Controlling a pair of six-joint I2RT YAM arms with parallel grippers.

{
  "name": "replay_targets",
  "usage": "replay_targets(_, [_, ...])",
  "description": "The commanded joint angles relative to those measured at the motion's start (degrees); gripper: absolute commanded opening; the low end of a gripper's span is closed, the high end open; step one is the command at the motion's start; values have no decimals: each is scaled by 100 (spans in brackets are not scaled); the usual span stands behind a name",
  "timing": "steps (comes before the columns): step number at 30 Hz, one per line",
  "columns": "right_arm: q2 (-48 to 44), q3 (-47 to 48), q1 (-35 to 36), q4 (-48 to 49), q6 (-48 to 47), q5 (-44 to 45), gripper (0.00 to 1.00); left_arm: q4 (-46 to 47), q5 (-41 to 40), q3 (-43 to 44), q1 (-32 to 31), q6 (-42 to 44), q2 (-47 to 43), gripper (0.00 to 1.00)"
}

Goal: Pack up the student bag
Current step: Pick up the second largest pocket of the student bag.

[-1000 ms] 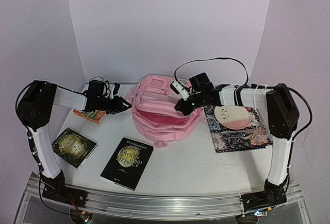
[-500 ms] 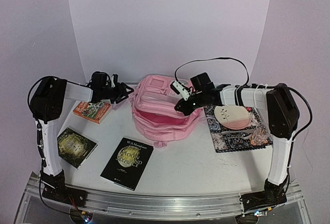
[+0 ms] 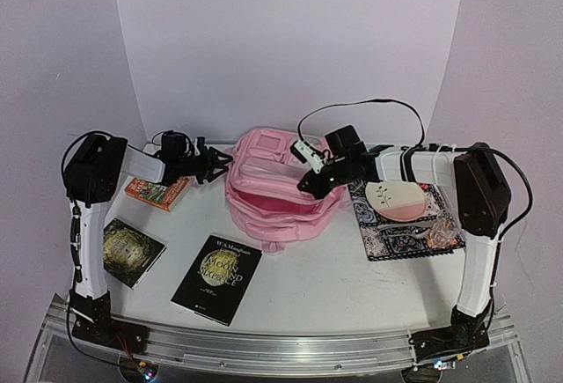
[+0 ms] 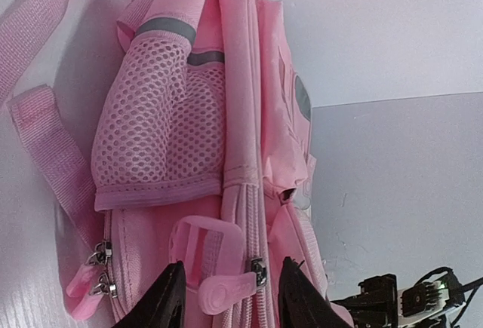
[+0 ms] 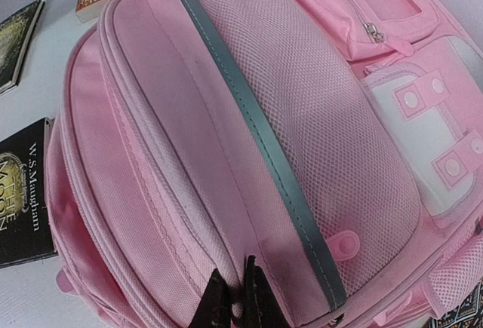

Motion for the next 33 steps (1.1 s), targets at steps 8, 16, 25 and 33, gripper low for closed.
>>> replay_targets(8, [-228, -62, -20, 168, 39, -200, 0, 651, 108, 417, -8, -254, 183, 33])
replay_targets(16, [-242, -70, -19, 168, 33, -189, 0, 679, 121, 384, -6, -227, 214, 18])
replay_targets(25, [-263, -89, -21, 168, 55, -146, 0, 710, 68, 223, -5, 95, 69, 4])
replay_targets(33, [-169, 139, -26, 143, 379, 179, 0, 723, -195, -934, -109, 1518, -974, 0])
